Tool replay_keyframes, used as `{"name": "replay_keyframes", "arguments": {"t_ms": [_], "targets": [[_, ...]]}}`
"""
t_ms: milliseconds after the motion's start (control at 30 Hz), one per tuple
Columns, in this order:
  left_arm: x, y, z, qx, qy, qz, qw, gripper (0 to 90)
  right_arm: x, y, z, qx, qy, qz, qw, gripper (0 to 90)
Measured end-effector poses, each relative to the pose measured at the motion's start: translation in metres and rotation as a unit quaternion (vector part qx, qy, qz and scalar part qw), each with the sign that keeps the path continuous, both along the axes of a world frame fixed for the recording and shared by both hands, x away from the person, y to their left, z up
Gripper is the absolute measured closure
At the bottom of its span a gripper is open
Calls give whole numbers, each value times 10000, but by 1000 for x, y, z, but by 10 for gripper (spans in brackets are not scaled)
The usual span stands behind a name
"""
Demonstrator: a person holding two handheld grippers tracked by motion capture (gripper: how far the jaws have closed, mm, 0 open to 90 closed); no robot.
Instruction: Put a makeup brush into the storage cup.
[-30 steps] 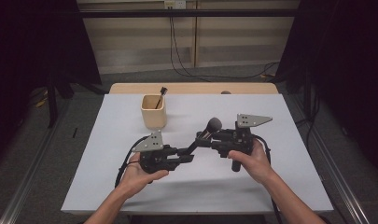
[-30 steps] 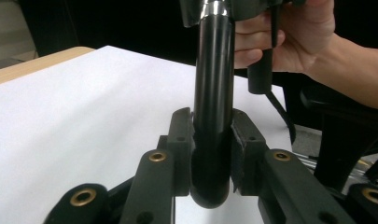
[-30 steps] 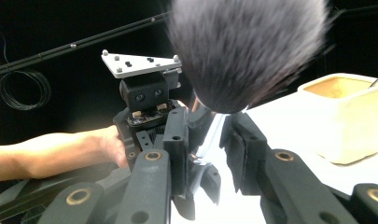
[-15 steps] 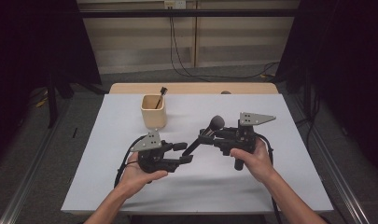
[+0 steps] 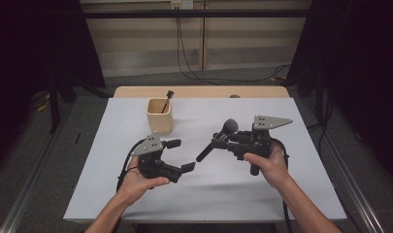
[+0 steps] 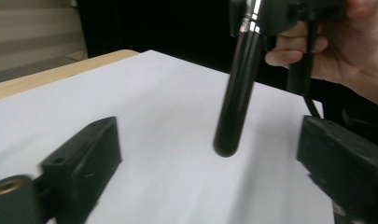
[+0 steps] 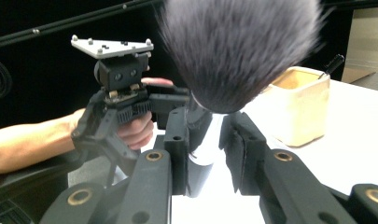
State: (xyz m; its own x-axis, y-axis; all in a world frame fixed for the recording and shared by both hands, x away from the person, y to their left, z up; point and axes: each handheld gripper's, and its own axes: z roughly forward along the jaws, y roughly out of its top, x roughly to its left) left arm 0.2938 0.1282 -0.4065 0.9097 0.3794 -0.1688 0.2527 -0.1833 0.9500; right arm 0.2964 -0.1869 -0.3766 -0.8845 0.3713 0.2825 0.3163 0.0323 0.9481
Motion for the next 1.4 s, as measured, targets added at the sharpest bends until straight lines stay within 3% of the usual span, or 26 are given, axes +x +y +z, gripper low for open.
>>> {"name": "replay_keyframes", "arguments": {"t_ms": [100, 400, 700, 833, 1033, 1400], "targets": [[1, 2, 1, -21, 84, 69, 9999, 1, 1, -3, 2, -114, 45, 3, 9999, 714], [1, -1, 0, 106, 55, -64, 9999, 11, 3, -9, 9, -441, 102, 83, 9989, 714], [1, -7, 0, 268, -18, -93, 9996, 20, 9, -2, 15, -1127, 240, 229, 9931, 714], [2, -7, 0, 330, -67, -58, 9994, 21, 13, 2, 18, -1489, 330, 362, 9876, 714], [2, -9, -1, 429, -55, -45, 9991, 23, 15, 9, 22, -1842, 411, 468, 9809, 714], [7, -20, 2, 454, -52, -163, 9988, 23, 25, 18, 20, -2457, 684, 455, 9658, 714]]}}
